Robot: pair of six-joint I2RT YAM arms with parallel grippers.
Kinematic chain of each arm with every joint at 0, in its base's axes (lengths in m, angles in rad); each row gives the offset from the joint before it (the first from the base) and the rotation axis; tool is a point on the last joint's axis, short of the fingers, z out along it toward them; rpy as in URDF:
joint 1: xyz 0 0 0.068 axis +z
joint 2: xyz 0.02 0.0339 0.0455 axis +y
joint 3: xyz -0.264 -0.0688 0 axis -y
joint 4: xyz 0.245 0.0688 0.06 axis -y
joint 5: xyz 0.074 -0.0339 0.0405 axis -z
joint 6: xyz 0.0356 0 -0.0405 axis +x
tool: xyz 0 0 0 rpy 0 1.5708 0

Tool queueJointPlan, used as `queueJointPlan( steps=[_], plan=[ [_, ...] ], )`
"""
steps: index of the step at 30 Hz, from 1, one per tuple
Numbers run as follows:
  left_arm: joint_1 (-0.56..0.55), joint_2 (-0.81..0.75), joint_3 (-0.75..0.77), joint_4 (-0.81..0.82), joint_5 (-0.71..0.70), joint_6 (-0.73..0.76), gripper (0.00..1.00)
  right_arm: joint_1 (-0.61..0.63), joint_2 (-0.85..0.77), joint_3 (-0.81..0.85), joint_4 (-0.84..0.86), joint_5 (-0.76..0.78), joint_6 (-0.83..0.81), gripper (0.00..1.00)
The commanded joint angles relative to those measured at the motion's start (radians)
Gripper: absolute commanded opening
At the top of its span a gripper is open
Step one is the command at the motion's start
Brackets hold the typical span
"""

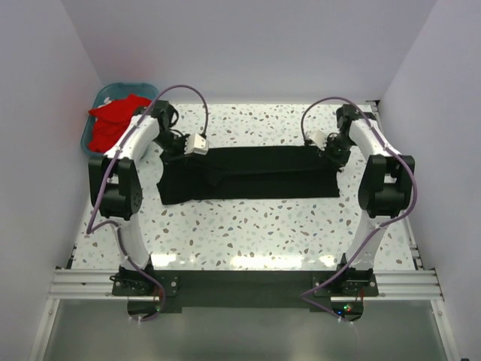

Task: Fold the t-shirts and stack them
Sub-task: Fold the tshirt

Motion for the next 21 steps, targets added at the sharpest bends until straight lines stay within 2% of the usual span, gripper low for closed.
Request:
queueJointPlan(
  steps=[1,13,16,17,18,20,21],
  plan=[
    [0.013,0.027,0.052,0.02,0.002,0.027,0.08,0.007,0.021,0.055,0.019,0.028,0.014,0.0],
    [0.011,0.118,0.096,0.079,-0.009,0.021,0.14,0.016,0.056,0.045,0.059,0.04,0.034,0.0],
    [0.01,0.155,0.128,0.102,-0.003,-0.006,0.2,0.016,0.062,0.046,0.089,0.047,0.049,0.0],
    [0.01,0.162,0.151,0.106,-0.003,-0.015,0.29,0.016,0.065,0.052,0.097,0.048,0.071,0.01],
    [0.011,0.167,0.163,0.121,0.002,-0.053,0.32,0.016,0.068,0.057,0.103,0.053,0.083,0.15],
    [0.026,0.164,0.191,0.132,0.011,-0.101,0.43,0.016,0.056,0.066,0.106,0.063,0.129,0.25],
    [0.034,0.143,0.194,0.132,0.028,-0.148,0.49,0.015,0.047,0.063,0.105,0.07,0.143,0.39]
  ],
)
